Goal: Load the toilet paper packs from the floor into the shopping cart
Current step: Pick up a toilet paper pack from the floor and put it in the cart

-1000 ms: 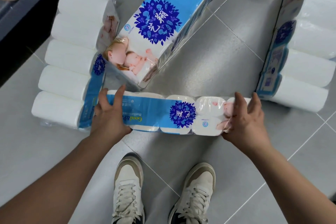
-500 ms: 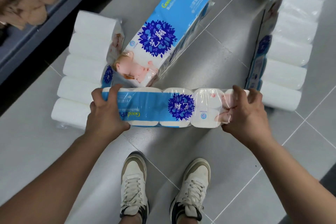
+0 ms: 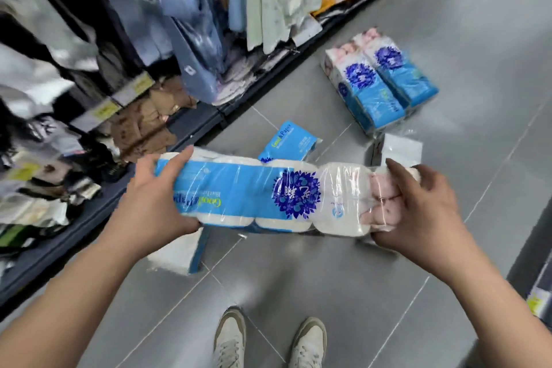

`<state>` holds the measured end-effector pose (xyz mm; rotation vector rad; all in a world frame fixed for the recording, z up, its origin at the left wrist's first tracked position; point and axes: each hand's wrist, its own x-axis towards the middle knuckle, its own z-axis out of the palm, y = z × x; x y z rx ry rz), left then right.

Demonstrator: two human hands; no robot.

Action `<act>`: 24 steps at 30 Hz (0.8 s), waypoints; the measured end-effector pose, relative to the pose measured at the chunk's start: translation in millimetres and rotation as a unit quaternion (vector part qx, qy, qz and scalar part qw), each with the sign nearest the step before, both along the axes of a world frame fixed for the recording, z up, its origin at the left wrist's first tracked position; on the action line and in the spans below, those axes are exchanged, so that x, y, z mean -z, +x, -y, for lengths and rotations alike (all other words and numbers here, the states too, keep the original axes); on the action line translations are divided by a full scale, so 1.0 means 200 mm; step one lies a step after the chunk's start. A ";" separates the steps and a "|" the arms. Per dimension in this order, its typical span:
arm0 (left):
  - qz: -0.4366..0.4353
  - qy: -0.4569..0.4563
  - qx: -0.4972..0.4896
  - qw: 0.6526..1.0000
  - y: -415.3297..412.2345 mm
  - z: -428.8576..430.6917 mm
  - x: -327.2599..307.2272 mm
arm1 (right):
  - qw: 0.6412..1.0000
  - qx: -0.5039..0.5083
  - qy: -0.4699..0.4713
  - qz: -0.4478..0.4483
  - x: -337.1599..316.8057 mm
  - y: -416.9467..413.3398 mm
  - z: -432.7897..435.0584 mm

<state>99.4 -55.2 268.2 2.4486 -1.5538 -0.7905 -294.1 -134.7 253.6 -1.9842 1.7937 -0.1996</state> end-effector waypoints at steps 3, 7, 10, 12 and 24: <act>-0.002 -0.044 0.008 0.999 0.08 0.09 -0.43 | 1.000 -0.012 -0.022 0.011 -0.43 0.03 0.09; -0.005 -0.097 0.014 0.995 0.13 0.15 -1.03 | 0.997 -0.028 -0.032 0.064 -0.99 0.06 0.16; -0.002 -0.133 0.025 0.991 0.16 0.13 -1.46 | 0.994 -0.041 -0.050 0.086 -1.39 0.06 0.16; 0.005 -0.164 0.043 0.985 0.19 0.10 -1.74 | 0.992 -0.045 -0.080 0.087 -1.67 0.06 0.15; -0.030 -0.328 0.082 0.940 0.39 -0.20 -2.74 | 0.961 -0.136 -0.194 0.142 -2.73 0.10 -0.03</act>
